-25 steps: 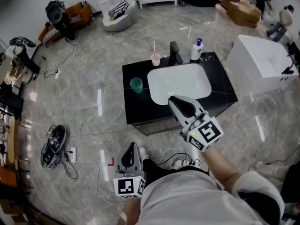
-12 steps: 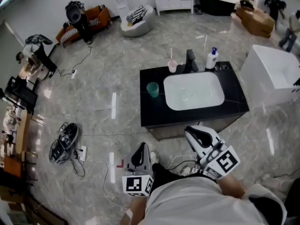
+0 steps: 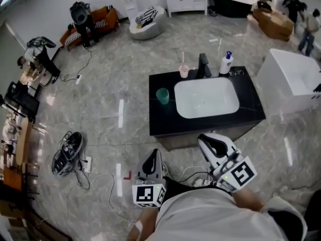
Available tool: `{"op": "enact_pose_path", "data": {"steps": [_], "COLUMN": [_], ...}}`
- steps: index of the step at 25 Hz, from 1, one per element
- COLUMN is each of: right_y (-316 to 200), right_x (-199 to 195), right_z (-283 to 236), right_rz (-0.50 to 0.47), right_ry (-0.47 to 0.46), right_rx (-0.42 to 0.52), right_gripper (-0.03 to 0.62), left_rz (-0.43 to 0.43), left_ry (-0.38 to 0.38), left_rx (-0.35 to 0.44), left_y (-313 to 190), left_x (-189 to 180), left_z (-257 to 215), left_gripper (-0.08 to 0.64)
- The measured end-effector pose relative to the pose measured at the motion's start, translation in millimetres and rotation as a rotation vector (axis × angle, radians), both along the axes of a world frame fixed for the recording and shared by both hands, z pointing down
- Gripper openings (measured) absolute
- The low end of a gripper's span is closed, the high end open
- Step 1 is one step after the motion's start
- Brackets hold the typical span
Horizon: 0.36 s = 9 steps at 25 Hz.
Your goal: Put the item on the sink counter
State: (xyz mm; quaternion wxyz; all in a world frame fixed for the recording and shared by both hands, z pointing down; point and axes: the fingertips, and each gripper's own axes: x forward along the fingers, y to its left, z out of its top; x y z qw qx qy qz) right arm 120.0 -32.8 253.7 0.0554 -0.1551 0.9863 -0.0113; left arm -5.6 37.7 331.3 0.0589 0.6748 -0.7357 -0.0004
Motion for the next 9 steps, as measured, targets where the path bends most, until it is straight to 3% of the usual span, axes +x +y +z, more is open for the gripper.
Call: {"op": "enact_pose_path", "data": {"steps": [9], "right_y": [-9], "right_x": [2], "right_z": [9], "right_rz": [0.009], "right_ry": [0.022], "right_rx": [-0.022], "right_gripper": [0.049], "left_rz": [0.006], "left_ry": [0.012], "left_rx": [0.000], "left_y": [-9], "left_x": [1], "left_z": [3], "left_gripper": [0.003]}}
